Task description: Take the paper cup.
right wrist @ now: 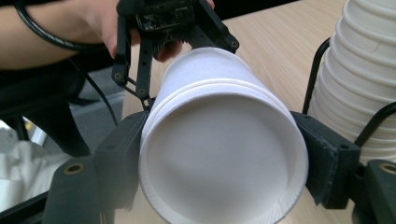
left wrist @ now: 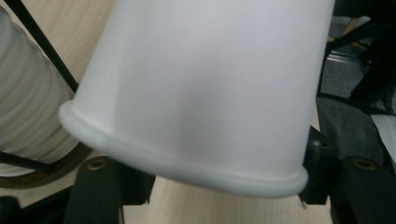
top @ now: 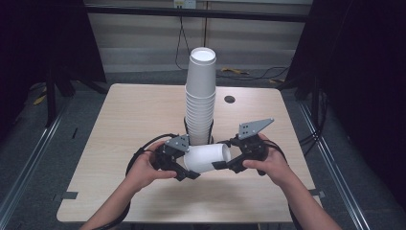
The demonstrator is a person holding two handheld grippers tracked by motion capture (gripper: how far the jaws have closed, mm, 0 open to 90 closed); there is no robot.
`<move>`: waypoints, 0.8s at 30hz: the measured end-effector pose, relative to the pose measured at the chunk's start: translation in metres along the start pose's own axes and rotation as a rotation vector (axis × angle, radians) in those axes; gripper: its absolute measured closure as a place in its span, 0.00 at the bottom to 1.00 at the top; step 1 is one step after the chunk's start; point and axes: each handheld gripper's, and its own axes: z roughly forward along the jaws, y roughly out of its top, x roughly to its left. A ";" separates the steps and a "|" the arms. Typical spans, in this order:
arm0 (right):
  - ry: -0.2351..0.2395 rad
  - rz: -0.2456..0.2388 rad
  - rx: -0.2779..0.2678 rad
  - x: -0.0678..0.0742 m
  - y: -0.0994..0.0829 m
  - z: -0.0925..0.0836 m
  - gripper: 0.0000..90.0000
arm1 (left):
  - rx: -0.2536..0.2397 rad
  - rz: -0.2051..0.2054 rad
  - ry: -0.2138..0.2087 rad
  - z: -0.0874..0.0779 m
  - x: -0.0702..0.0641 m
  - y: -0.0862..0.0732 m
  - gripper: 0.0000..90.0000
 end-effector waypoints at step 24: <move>0.023 -0.006 0.012 0.003 0.005 0.005 0.28 | 0.002 0.057 0.031 -0.002 0.002 -0.001 0.11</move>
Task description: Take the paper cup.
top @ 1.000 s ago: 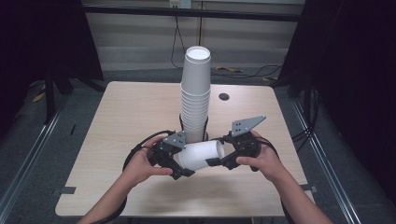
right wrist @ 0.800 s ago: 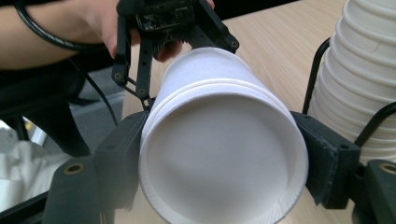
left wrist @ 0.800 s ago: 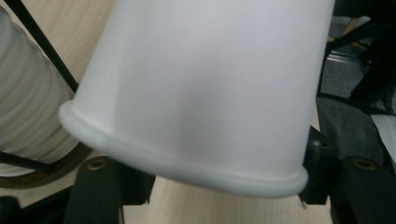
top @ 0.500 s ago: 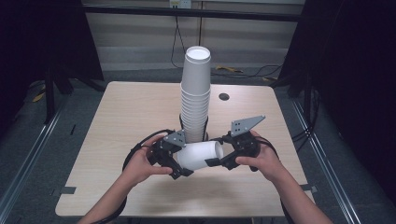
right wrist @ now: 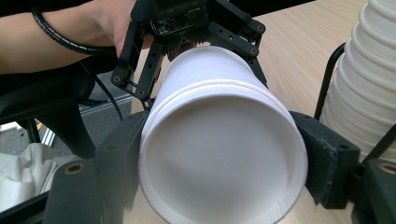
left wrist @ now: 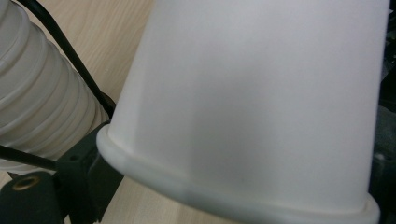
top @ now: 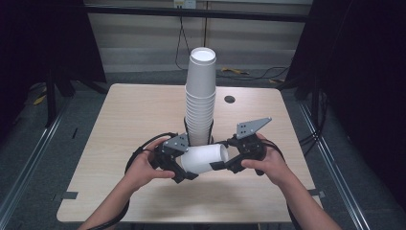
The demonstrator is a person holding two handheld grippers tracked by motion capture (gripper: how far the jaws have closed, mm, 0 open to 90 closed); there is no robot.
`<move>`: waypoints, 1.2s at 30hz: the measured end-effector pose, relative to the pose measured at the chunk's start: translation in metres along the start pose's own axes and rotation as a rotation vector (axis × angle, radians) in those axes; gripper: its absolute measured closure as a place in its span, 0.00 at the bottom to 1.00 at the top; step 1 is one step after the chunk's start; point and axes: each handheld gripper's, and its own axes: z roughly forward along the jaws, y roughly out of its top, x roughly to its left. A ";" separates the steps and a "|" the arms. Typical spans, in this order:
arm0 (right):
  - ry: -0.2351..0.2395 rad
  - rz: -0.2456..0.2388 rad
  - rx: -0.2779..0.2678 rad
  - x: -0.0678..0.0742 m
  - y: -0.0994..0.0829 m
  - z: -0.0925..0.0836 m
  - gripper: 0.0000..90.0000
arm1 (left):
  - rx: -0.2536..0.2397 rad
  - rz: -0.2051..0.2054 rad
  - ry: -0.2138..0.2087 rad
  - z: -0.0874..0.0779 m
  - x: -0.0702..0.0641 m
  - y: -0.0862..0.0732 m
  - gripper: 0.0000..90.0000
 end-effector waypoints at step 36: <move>0.023 0.025 0.018 -0.001 -0.002 0.004 0.28 | 0.034 -0.026 0.001 -0.006 -0.003 0.001 0.18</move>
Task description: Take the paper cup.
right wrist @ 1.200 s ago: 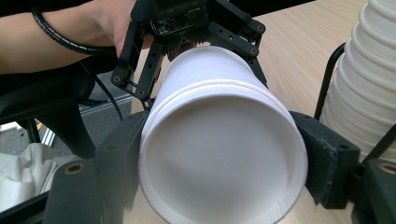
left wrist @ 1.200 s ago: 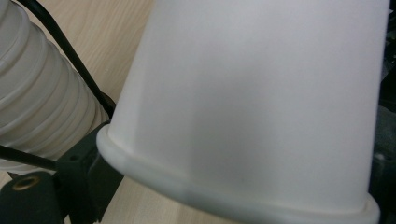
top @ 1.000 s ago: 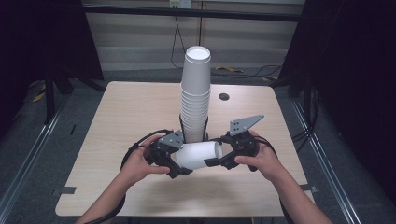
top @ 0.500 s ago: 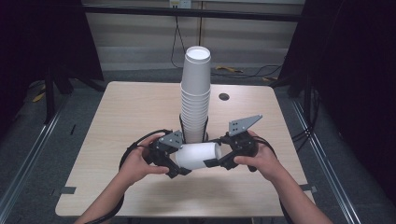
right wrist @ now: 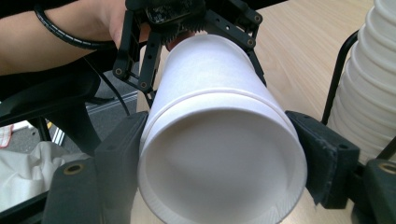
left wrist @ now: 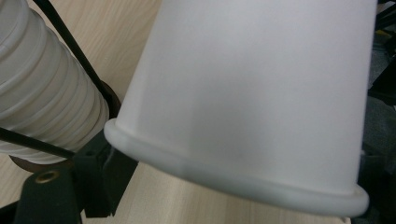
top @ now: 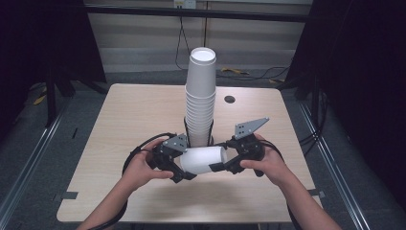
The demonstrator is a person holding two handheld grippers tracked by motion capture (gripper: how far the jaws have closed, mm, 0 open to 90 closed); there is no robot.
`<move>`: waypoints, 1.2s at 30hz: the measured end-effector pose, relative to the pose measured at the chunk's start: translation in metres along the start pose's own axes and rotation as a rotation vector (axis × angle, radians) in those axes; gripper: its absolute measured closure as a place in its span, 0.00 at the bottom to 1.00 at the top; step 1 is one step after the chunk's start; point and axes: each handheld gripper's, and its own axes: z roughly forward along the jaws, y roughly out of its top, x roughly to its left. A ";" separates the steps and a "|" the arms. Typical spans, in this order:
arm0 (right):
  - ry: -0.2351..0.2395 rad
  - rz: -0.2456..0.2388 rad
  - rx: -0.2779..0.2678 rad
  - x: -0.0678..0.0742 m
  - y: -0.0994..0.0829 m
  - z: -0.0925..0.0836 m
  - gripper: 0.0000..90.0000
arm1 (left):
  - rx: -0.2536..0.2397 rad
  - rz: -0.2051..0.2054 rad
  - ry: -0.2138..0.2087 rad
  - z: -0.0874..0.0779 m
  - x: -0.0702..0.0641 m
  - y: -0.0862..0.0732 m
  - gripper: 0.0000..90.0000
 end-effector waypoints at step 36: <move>-0.156 -0.188 0.382 0.018 0.026 0.002 0.14 | 0.203 0.011 0.048 0.004 -0.003 0.007 0.17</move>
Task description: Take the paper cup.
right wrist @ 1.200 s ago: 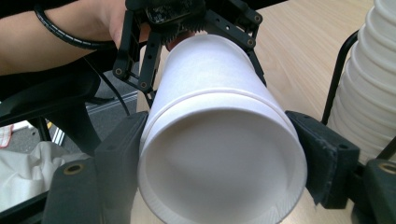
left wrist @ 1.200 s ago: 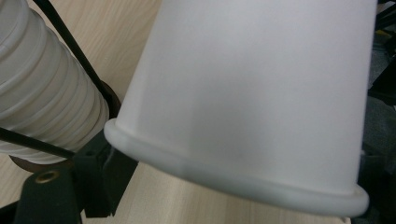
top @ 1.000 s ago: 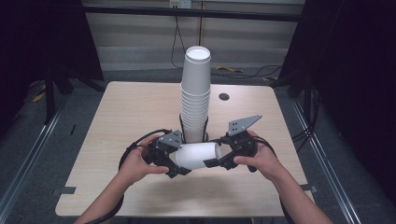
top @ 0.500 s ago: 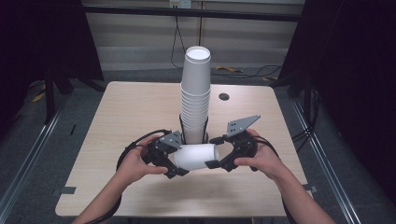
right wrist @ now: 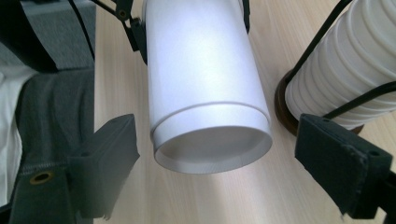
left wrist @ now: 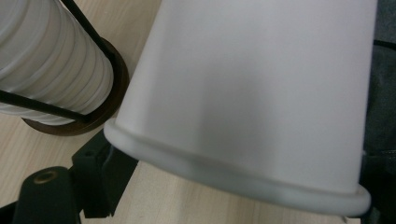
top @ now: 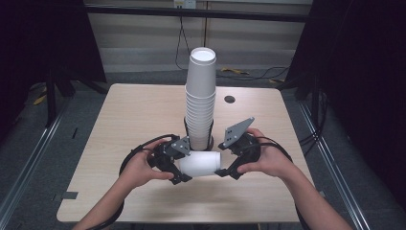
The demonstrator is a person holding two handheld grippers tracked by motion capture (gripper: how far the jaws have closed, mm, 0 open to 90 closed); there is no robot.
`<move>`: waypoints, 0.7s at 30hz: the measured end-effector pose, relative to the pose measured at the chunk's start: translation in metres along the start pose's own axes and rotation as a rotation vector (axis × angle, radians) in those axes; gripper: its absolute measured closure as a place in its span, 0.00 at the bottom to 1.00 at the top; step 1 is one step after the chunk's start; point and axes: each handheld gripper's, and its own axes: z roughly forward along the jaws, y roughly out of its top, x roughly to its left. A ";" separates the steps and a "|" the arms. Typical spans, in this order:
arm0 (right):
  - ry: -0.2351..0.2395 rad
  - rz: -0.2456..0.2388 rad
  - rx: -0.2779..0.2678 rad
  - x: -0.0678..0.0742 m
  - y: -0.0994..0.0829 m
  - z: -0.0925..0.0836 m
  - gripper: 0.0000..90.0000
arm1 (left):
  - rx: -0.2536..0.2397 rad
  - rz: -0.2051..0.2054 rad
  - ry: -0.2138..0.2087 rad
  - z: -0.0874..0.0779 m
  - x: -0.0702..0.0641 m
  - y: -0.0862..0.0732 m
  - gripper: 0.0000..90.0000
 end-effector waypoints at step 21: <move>0.016 -0.038 0.105 0.003 0.023 0.011 0.14 | 0.077 0.023 0.014 0.007 -0.005 0.012 0.17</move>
